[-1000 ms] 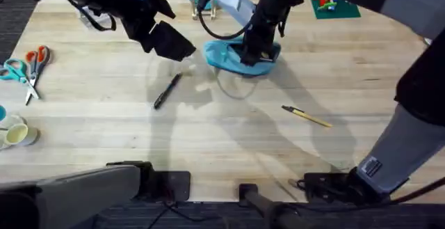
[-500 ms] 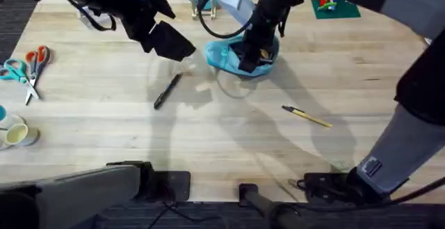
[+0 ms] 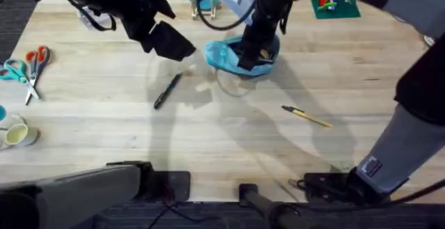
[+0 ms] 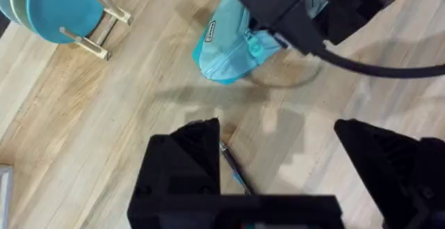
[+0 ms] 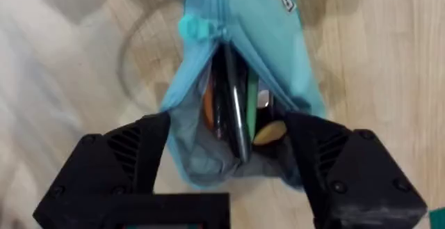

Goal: Unzip the bag, pick up the pens from the table one at a time and place them inside, then zip the bag closed.

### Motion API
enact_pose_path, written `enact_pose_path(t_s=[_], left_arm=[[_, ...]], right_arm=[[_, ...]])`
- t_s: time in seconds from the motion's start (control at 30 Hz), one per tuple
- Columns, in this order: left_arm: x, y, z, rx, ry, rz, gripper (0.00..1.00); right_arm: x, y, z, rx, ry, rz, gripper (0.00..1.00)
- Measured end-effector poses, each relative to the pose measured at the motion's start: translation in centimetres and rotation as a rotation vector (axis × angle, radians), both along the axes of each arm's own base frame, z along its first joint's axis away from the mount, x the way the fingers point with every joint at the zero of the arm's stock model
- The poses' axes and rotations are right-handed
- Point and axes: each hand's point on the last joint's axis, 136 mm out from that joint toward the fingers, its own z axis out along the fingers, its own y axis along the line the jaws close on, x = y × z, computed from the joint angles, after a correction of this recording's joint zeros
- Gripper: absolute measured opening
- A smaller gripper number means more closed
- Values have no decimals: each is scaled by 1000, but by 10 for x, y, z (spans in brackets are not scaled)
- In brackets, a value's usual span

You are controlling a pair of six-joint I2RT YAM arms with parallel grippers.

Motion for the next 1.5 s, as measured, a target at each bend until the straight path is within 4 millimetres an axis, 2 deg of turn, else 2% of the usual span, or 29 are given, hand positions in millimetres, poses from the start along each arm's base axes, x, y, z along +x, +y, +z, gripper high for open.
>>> enact_pose_path(t_s=[0.13, 0.3, 0.5, 0.63, 0.87, 1.23, 1.33, 1.5], left_arm=[[0, 0, 0, 0, 0, 0, 995], [0, 0, 0, 0, 0, 0, 995], [0, 0, 0, 0, 0, 0, 995], [0, 0, 0, 0, 0, 0, 996], [0, 0, 0, 0, 0, 0, 995], [0, 0, 0, 0, 0, 0, 995], [0, 0, 0, 0, 0, 0, 995], [0, 0, 0, 0, 0, 0, 995]], right_arm=[[-6, -4, 25, -18, 22, -10, 998], [-4, -5, 59, 2, -30, -37, 997], [-23, -17, 102, 28, -77, -59, 998], [-33, -28, 126, 32, -110, -134, 998], [-44, -52, 146, -12, -155, -246, 998], [-64, -71, 189, 49, -264, -289, 997], [-72, -80, 191, 58, -280, -302, 998], [-88, -92, 180, 48, -278, -310, 997]])
